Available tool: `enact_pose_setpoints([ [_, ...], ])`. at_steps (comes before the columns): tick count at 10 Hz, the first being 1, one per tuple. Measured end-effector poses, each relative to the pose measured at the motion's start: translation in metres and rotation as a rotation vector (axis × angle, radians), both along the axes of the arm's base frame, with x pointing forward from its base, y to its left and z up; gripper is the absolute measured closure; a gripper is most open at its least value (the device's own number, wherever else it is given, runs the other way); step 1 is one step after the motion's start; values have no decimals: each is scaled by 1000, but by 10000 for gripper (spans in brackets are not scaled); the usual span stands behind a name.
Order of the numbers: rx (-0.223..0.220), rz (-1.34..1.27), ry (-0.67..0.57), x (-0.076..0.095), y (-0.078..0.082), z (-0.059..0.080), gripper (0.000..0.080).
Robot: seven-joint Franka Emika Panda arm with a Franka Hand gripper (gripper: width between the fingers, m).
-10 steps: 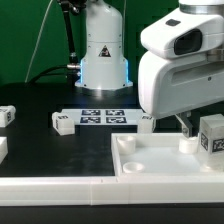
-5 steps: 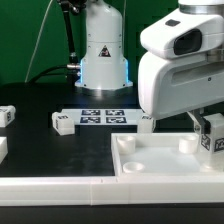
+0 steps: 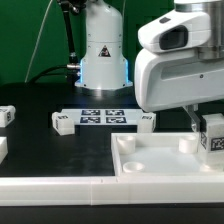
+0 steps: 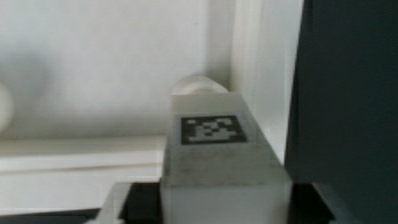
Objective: Assemble one leg
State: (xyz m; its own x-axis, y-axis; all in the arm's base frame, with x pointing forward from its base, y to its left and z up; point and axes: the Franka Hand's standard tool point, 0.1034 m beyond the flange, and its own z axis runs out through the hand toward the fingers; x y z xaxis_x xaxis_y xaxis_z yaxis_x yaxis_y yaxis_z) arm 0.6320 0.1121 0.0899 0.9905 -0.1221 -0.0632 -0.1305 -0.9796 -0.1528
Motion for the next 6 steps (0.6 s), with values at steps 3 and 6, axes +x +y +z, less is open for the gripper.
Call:
enact_pose_setpoints([
  [3, -10, -362, 51, 1, -2, 0, 506],
  [6, -40, -744, 103, 1, -3, -1, 506],
])
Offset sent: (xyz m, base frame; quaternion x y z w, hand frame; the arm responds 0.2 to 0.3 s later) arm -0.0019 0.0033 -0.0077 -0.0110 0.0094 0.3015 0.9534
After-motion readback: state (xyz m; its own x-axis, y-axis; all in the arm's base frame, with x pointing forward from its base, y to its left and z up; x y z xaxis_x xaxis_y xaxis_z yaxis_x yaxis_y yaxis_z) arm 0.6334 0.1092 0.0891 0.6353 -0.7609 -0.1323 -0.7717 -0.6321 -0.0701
